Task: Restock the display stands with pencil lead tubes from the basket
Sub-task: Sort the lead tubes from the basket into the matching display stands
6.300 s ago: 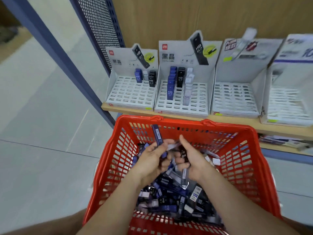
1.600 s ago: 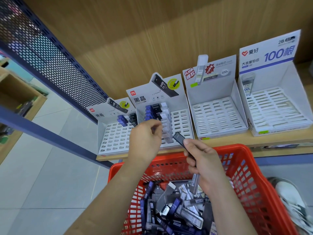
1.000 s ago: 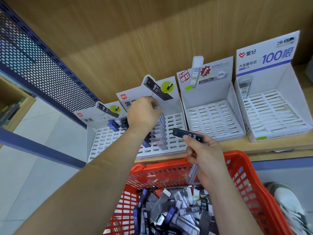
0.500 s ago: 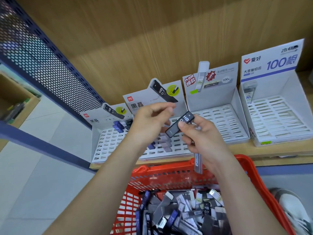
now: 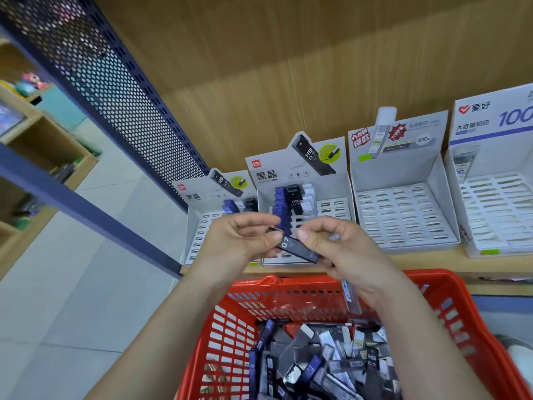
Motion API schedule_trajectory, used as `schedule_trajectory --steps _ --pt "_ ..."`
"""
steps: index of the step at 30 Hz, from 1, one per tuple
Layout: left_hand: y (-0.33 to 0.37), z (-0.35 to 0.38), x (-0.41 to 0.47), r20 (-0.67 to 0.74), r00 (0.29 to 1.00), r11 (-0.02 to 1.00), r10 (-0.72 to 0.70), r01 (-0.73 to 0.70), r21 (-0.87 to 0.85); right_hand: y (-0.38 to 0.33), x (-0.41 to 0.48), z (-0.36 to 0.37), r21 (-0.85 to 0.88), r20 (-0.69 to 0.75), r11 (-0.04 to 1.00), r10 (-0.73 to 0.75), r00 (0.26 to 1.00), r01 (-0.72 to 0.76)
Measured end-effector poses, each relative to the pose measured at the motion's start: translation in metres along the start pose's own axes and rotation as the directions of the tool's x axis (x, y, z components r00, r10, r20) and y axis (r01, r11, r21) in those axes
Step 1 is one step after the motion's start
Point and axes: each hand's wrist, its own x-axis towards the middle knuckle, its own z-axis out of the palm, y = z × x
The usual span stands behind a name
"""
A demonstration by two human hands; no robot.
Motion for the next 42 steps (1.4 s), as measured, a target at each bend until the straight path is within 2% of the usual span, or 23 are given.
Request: schedule_trajectory --steps 2,5,7,11,15,18,21,24,26,27,30,31,35,38,39,40,41,42 --pt "0.0 -0.02 0.008 -0.14 0.99 1.0 0.02 -0.022 -0.014 0.005 0.004 0.005 0.014 -0.015 1.0 0.003 1.0 -0.003" --pt "-0.005 -0.054 0.027 -0.32 0.946 0.996 0.05 -0.025 0.083 0.016 0.008 0.009 0.196 0.034 0.979 0.048 0.998 -0.054" --pt "-0.015 -0.068 0.041 -0.374 0.924 0.971 0.078 0.015 0.24 0.023 0.009 0.014 0.297 0.099 0.948 0.087 0.991 -0.113" --pt "-0.034 -0.073 0.067 -0.376 0.907 0.87 0.189 0.022 0.492 0.038 0.013 0.024 0.341 0.16 0.921 0.142 0.977 -0.19" --pt "-0.05 -0.066 0.088 -0.284 0.918 0.786 0.278 -0.048 0.617 0.049 0.016 0.028 0.321 0.181 0.93 0.126 0.975 -0.18" --pt "-0.06 -0.066 0.099 -0.206 0.928 0.704 0.309 -0.078 0.706 0.055 0.015 0.029 0.398 0.215 0.897 0.114 0.97 -0.194" --pt "-0.064 -0.068 0.104 -0.071 0.927 0.538 0.37 -0.151 0.83 0.056 0.015 0.031 0.481 0.242 0.848 0.115 0.963 -0.222" --pt "-0.063 -0.067 0.105 0.171 0.879 0.284 0.445 -0.319 0.904 0.056 0.015 0.034 0.522 0.239 0.818 0.13 0.962 -0.241" --pt "-0.062 -0.065 0.108 0.237 0.866 0.205 0.441 -0.354 0.912 0.054 0.014 0.036 0.477 0.241 0.844 0.144 0.96 -0.246" --pt "-0.061 -0.063 0.108 0.214 0.875 0.221 0.433 -0.334 0.916 0.053 0.013 0.038 0.443 0.237 0.863 0.147 0.96 -0.242" --pt "-0.061 -0.057 0.11 0.037 0.907 0.403 0.419 -0.222 0.888 0.053 0.012 0.04 0.408 0.207 0.882 0.161 0.965 -0.235" --pt "-0.063 -0.056 0.11 0.009 0.913 0.424 0.409 -0.198 0.884 0.054 0.012 0.04 0.41 0.202 0.881 0.164 0.965 -0.236" --pt "-0.072 -0.054 0.111 0.008 0.909 0.452 0.417 -0.215 0.866 0.055 0.011 0.042 0.421 0.198 0.876 0.165 0.966 -0.236" --pt "-0.073 -0.053 0.108 0.025 0.899 0.407 0.437 -0.223 0.886 0.054 0.012 0.04 0.44 0.187 0.873 0.141 0.972 -0.211" --pt "-0.072 -0.052 0.104 -0.003 0.899 0.425 0.437 -0.203 0.882 0.053 0.012 0.04 0.437 0.18 0.879 0.12 0.976 -0.189" --pt "-0.069 -0.05 0.096 -0.053 0.906 0.473 0.419 -0.168 0.865 0.052 0.012 0.04 0.43 0.167 0.888 0.098 0.981 -0.162" --pt "-0.064 -0.048 0.086 -0.105 0.927 0.571 0.359 -0.13 0.81 0.051 0.012 0.04 0.419 0.143 0.899 0.077 0.987 -0.131" --pt "-0.058 -0.046 0.073 -0.13 0.964 0.721 0.232 -0.08 0.688 0.049 0.012 0.041 0.406 0.107 0.909 0.058 0.993 -0.097"
